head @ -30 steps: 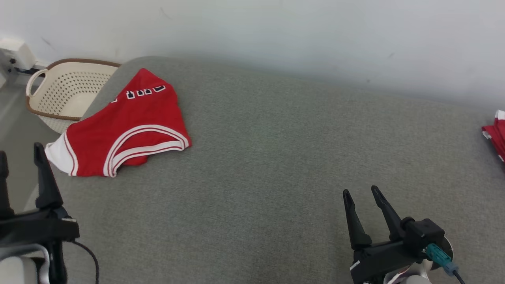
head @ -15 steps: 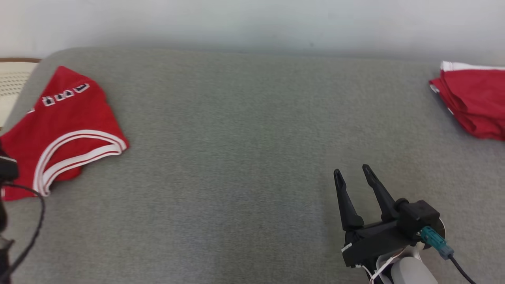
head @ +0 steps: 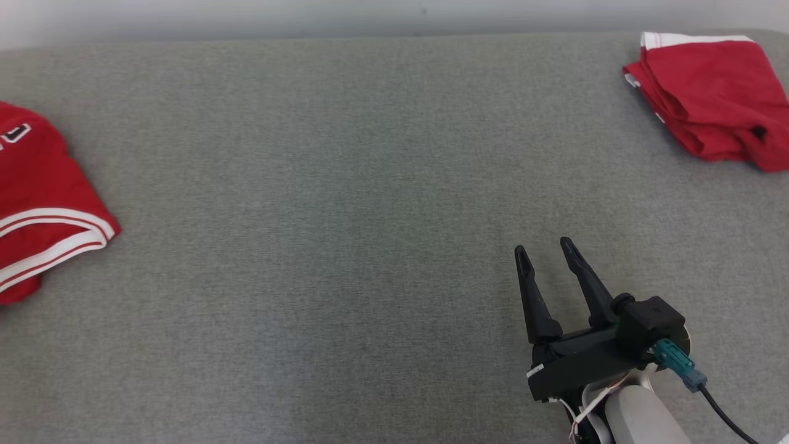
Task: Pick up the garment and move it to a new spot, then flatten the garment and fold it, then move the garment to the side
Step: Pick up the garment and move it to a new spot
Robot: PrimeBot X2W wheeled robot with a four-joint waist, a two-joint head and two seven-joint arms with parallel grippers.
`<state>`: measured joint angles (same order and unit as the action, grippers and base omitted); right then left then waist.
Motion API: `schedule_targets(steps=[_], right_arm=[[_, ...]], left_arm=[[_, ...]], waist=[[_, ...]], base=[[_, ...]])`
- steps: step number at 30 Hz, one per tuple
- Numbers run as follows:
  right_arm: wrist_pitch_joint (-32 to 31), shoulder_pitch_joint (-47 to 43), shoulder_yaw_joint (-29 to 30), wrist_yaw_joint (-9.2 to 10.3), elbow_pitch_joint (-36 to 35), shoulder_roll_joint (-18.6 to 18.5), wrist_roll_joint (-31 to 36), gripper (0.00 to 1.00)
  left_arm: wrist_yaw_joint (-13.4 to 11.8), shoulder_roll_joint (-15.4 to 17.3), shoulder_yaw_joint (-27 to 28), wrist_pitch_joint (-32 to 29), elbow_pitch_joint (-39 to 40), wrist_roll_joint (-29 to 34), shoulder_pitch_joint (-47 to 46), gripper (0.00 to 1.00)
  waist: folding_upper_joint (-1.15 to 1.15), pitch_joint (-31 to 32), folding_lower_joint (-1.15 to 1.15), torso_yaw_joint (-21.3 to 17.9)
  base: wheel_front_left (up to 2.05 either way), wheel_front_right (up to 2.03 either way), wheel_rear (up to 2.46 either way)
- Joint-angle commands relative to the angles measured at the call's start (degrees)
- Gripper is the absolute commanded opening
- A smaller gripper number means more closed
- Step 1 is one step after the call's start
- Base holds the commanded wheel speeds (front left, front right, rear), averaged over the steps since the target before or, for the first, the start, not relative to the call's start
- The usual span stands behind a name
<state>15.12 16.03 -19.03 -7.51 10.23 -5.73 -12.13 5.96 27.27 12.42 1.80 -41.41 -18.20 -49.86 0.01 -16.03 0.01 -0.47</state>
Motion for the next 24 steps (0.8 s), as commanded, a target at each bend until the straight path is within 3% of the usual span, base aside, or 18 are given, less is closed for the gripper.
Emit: schedule_targets(steps=[1, 16, 24], right_arm=[[0.0, 0.7, 0.0, 0.04, -0.1, 0.2, 0.1, 1.0], [0.0, 2.2, 0.0, 0.04, -1.0, -1.1, 1.0, 1.0], [0.0, 2.6, 0.0, 0.04, -1.0, -1.5, 1.1, 1.0]], left_arm=[[0.2, 0.7, -0.6, -0.6, -1.4, 0.2, -0.9, 1.0], [1.1, 6.0, -6.7, -4.4, -14.9, 3.0, -6.8, 1.0], [1.2, 6.7, -10.0, -6.4, -21.7, 5.0, -9.2, 1.0]], waist=[[-0.01, -1.2, -0.01, -1.3], [-0.01, -5.7, -0.01, -3.9], [-0.01, -7.2, -0.01, -4.4]], base=[[0.0, 0.0, 0.0], [0.0, 0.0, 0.0], [0.0, 0.0, 0.0]])
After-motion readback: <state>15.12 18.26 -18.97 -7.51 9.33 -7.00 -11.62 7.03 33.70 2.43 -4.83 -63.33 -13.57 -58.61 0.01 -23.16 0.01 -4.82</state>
